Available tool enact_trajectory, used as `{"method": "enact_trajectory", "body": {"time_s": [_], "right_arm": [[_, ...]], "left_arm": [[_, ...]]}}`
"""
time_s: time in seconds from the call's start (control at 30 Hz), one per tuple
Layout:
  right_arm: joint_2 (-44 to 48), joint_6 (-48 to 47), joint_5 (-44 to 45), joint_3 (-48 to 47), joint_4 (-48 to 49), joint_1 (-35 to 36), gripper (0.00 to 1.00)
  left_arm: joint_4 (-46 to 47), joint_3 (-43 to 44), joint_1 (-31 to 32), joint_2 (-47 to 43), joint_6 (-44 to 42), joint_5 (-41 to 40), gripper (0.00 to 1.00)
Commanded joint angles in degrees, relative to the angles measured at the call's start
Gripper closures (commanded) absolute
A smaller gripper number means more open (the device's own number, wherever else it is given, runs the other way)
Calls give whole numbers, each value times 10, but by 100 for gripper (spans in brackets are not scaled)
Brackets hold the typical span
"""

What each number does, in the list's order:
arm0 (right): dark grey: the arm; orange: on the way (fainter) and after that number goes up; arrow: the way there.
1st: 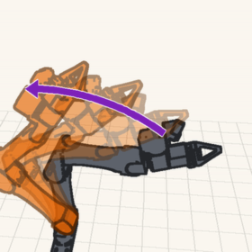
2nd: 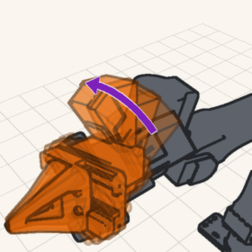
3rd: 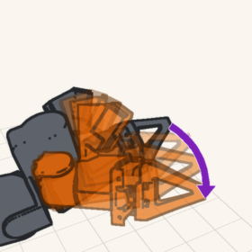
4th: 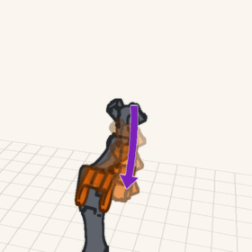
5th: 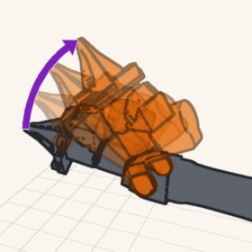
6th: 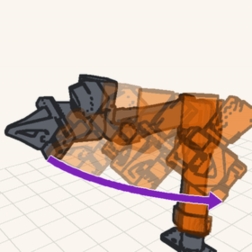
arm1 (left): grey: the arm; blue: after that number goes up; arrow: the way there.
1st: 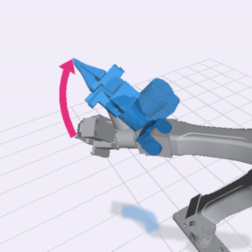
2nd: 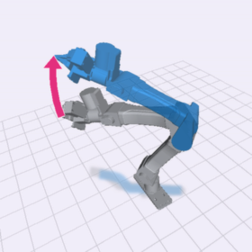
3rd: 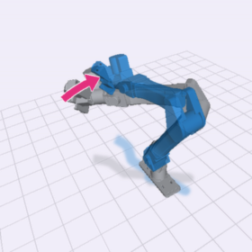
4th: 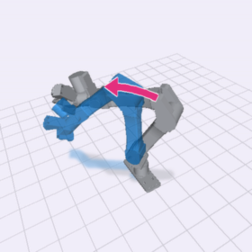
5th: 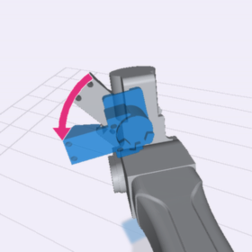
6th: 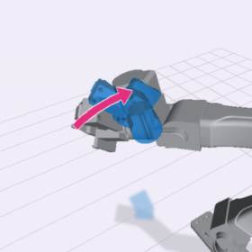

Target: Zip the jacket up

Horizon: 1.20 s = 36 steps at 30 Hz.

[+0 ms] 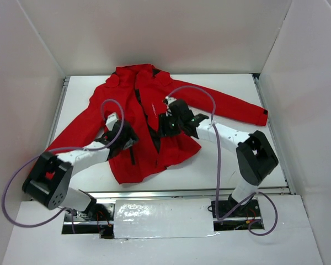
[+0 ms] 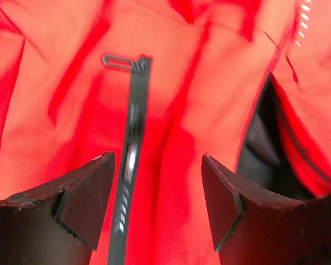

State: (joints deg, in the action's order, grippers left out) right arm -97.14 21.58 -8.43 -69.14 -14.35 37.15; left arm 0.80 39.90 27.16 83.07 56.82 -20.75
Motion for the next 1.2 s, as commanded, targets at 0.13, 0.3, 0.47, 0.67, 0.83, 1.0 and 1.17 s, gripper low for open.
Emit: {"method": "enact_trajectory", "body": {"time_s": [0.13,0.3,0.47,0.67,0.83,1.0,1.17], "right_arm": [[99,50,68,180,56,64,46],[109,111,192,179,3,160,46],[115,152,239,208,12,177,50],[115,159,225,224,25,194,59],[113,163,239,229,26,195,75],[128,164,223,241,34,195,77],[152,164,203,269,56,195,71]], "left_arm": [[7,-53,39,-116,-28,53,25],[-6,-62,87,-156,-22,44,25],[-19,-81,106,-180,-20,53,25],[-26,-87,122,-179,-24,55,25],[-19,-96,125,-176,-26,60,25],[-13,-91,129,-156,-36,79,25],[8,-86,142,-130,-42,82,26]]}}
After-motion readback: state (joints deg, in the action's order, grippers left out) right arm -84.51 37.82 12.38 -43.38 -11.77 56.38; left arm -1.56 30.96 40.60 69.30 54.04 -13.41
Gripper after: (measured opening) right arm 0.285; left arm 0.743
